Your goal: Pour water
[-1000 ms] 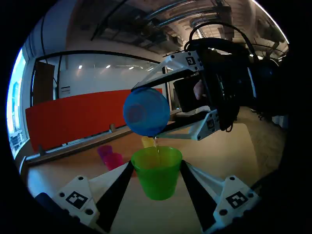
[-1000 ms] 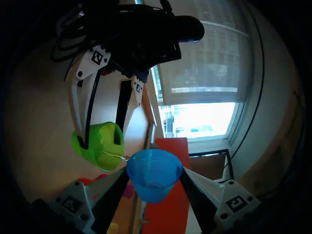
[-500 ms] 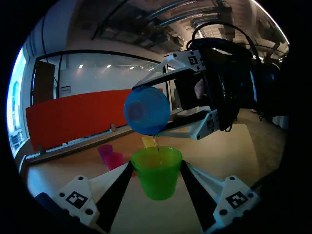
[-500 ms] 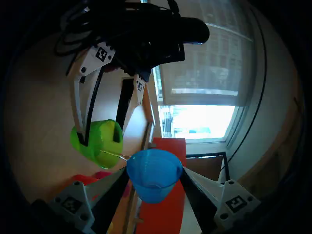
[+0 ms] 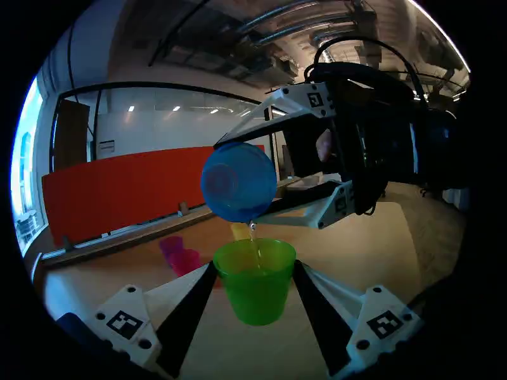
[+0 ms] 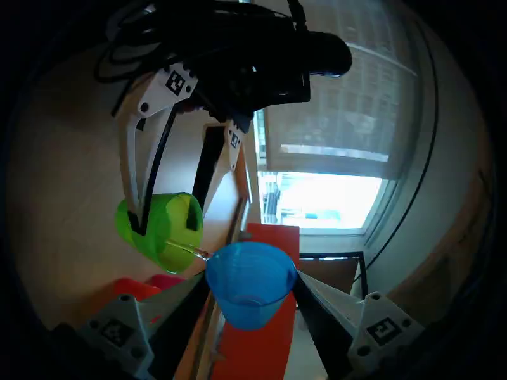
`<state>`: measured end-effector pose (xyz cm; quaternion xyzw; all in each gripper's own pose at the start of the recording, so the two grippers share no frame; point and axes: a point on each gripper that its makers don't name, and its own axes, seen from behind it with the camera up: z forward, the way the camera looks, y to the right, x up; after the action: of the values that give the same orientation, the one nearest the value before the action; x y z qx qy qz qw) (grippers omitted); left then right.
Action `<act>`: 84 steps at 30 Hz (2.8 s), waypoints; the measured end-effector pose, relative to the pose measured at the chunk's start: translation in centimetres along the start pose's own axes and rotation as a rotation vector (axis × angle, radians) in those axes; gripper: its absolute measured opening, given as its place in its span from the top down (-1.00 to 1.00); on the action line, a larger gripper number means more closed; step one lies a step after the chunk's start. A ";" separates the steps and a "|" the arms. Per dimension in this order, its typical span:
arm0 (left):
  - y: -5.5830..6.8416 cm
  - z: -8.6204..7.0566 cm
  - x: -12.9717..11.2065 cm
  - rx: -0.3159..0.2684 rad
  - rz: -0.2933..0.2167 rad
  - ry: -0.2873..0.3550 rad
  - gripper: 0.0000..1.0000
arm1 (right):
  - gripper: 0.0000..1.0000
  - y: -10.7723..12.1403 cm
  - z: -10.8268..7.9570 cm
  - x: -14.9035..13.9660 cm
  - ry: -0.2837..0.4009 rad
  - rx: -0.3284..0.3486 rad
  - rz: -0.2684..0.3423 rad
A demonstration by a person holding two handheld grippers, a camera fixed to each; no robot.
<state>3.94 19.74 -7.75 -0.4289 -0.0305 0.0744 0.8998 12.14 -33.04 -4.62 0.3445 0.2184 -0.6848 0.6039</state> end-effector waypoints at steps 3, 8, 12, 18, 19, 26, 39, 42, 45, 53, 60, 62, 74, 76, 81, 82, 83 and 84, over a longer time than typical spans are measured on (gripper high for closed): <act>0.0 0.0 0.0 0.000 0.001 0.001 -0.74 | -0.83 0.0 0.0 0.1 0.003 -0.002 -0.005; -0.1 0.0 0.0 0.002 0.000 0.002 -0.74 | -0.83 0.1 0.1 0.1 0.000 -0.002 -0.025; -0.1 -0.1 0.0 0.002 0.000 0.003 -0.74 | -0.83 0.0 0.2 0.0 -0.001 -0.002 -0.033; 0.0 -0.2 0.1 0.002 0.002 0.005 -0.74 | -0.83 0.0 0.2 0.1 0.002 -0.003 -0.041; 0.0 -0.2 0.1 0.002 0.002 0.005 -0.74 | -0.83 0.0 0.2 0.2 0.001 -0.004 -0.044; 0.0 -0.3 0.3 0.004 0.002 0.009 -0.74 | -0.83 -0.2 0.2 0.3 0.004 -0.003 -0.057; 0.0 -0.4 0.5 0.007 0.003 0.012 -0.74 | -0.83 -0.2 -0.2 0.5 0.004 -0.016 -0.105; 0.0 -0.4 0.5 0.007 0.004 0.012 -0.73 | -0.84 -0.2 -0.1 0.5 0.004 -0.018 -0.105; 0.0 -0.4 0.5 0.008 0.004 0.012 -0.74 | -0.84 -0.2 0.0 0.4 0.000 -0.017 -0.103; -0.2 -0.3 0.5 0.010 -0.001 0.009 -0.74 | -0.84 0.4 0.1 0.4 0.004 -0.032 -0.053; -0.5 -0.5 0.5 0.009 -0.013 0.002 -0.74 | -0.84 0.6 0.2 -0.1 0.008 -0.043 0.042; -0.6 -0.6 0.4 0.011 -0.015 -0.001 -0.73 | -0.84 0.5 0.3 -0.5 0.006 -0.048 0.087; -0.7 -0.7 0.1 0.006 -0.029 -0.029 -0.74 | -0.84 -0.5 -0.1 -2.9 -0.017 -0.073 0.439; -0.7 -0.7 0.0 0.006 -0.028 -0.036 -0.74 | -0.84 -1.1 -0.3 -3.4 -0.029 -0.068 0.516; -0.8 -0.8 -0.4 0.005 -0.028 -0.058 -0.74 | -0.84 -2.5 -1.2 -4.1 -0.046 -0.052 0.721; -0.8 -0.8 -0.5 0.002 -0.030 -0.064 -0.74 | -0.84 -2.7 -1.4 -4.1 -0.048 -0.048 0.767; -0.8 -0.8 -0.6 0.000 -0.032 -0.069 -0.74 | -0.84 -3.0 -1.6 -4.2 -0.049 -0.045 0.808; -0.9 -0.8 -0.7 -0.002 -0.034 -0.074 -0.74 | -0.84 -3.2 -1.8 -4.3 -0.051 -0.042 0.849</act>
<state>3.47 18.51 -7.57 -0.4261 -0.0711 0.0750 0.8988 9.49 -28.34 -3.05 0.3744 0.0561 -0.3792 0.8443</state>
